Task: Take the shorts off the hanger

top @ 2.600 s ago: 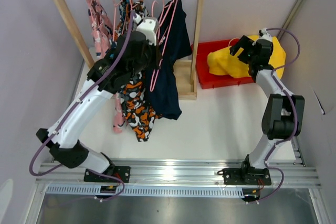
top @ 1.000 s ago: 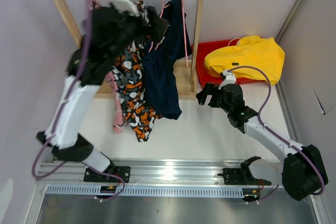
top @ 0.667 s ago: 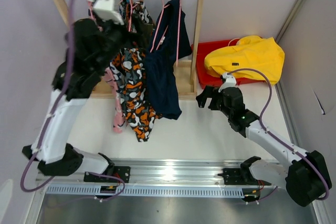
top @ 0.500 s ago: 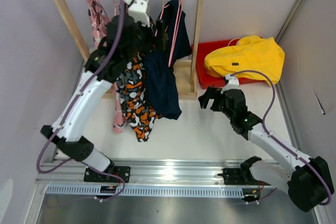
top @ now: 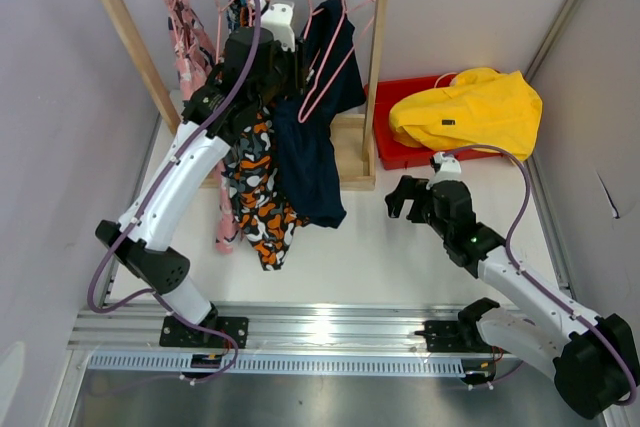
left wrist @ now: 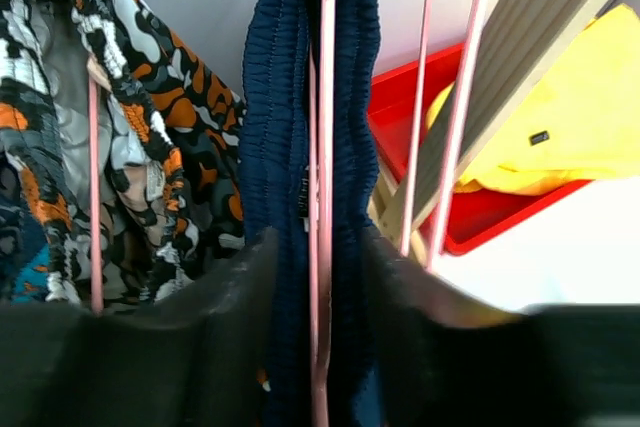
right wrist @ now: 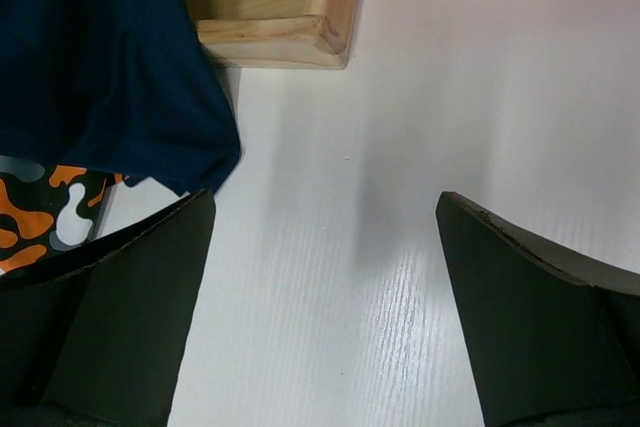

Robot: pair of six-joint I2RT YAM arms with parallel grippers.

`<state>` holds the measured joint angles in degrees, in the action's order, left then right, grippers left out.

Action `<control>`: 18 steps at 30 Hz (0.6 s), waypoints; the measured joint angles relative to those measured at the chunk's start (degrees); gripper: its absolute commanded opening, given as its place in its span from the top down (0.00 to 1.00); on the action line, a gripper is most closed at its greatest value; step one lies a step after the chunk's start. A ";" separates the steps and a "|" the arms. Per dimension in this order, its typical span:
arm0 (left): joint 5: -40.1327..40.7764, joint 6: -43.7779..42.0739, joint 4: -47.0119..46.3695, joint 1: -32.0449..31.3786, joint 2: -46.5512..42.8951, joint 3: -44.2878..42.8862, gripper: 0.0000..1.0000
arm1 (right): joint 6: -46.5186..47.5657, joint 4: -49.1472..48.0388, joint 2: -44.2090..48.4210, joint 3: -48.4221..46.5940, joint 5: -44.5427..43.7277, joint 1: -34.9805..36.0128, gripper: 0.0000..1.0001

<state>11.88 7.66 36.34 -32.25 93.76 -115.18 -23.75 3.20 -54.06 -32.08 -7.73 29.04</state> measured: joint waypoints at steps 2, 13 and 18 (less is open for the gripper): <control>0.04 0.37 -0.33 0.02 0.00 0.17 0.76 | 0.04 -0.02 0.00 0.15 -0.02 0.00 0.00; 0.02 -0.46 0.61 0.31 1.14 -1.40 1.00 | 0.02 -0.09 -0.02 1.03 0.00 0.00 0.01; 0.00 -1.68 4.28 0.31 1.07 -4.72 1.00 | 0.31 0.13 0.04 1.03 -0.04 0.00 0.01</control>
<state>11.88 5.98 40.62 -31.94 94.83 -119.90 -23.44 3.33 -54.02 -31.05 -7.77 29.04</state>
